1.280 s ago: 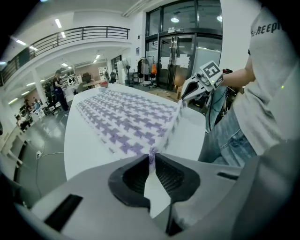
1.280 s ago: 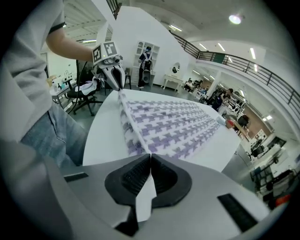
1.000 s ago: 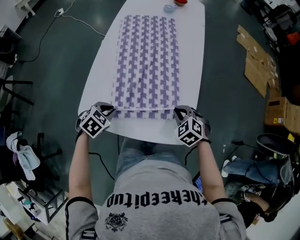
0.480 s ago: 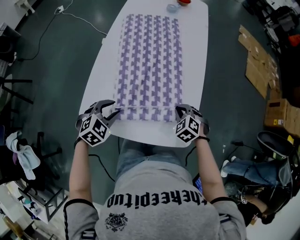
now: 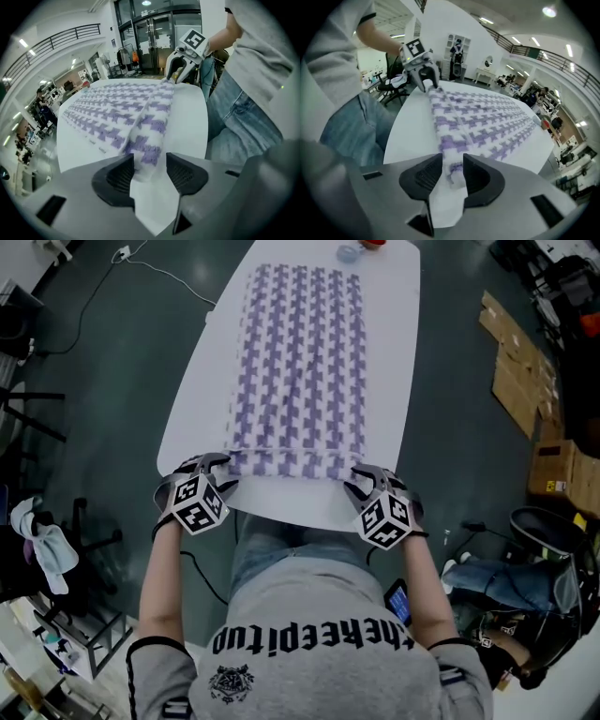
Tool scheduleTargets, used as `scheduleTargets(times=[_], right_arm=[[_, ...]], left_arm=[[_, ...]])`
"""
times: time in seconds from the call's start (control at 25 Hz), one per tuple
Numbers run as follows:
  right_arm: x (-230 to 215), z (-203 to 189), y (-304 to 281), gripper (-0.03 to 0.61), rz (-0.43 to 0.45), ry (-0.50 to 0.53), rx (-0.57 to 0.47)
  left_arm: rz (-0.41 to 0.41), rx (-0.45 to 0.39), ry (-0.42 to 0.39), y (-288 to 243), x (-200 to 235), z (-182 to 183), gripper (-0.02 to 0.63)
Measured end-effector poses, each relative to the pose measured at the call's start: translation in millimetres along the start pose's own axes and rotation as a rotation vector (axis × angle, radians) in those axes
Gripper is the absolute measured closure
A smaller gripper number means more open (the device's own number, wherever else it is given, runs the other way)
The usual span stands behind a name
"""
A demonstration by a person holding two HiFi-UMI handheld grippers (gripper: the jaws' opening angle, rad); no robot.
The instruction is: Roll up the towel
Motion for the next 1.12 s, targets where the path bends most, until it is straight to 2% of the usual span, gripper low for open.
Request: scheduleTargets(times=[0.08,0.28,0.32,0.36,0.4,0.48,0.64,0.84,1.12], right_arm=[[10.4,-9.1,-8.6,0.451,0.025,0.044,0.044],[17.9,-30.8,-25.0,0.445,-0.007,0.092,0.112],[17.5,-33.3,-24.4,0.446,-0.004,0.085,0.114],[16.7,-35.3,-23.0,0.483,-0.001,0.077,0.115],[16.0,-36.7,-21.2,0.535,0.002,0.072,0.114],[15.8,-37.8,-17.4,0.554,0.015,0.062,0.107],[24.1,-39.7,-4.5,0.555,0.098,0.029,0.092],[40.8,-48.3,9.9,0.555,0.283,-0.080,0.070],[16.7,-53.4,10.5,0.554,0.323,-0.224,0.014]], left_arm=[[0.000,0.024,-0.008,-3.3,-0.5,-1.4,0.416],[0.016,0.081,-0.048,-13.9,-14.1,-2.5,0.418],[0.025,0.087,-0.052,-14.0,-15.6,-2.2,0.443],[0.036,0.090,-0.055,-13.7,-16.2,-1.9,0.532],[0.041,0.090,-0.053,-13.3,-16.5,-1.5,0.551],[0.030,0.089,-0.045,-12.3,-17.5,-0.5,0.575],[-0.063,0.100,-0.050,-5.5,-27.8,-1.4,0.578],[-0.243,0.083,0.031,3.9,-49.6,-12.7,0.578],[-0.290,0.033,0.140,6.9,-37.4,-5.2,0.578]])
Point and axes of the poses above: the fingertips, and each gripper's own axes: y backward along the fingers, x to its left, z out of its top, the point moved 9 cm from there along y, backward along the fingers, and after that the axes turned 7 degrees about y, right-handed, at the moved point
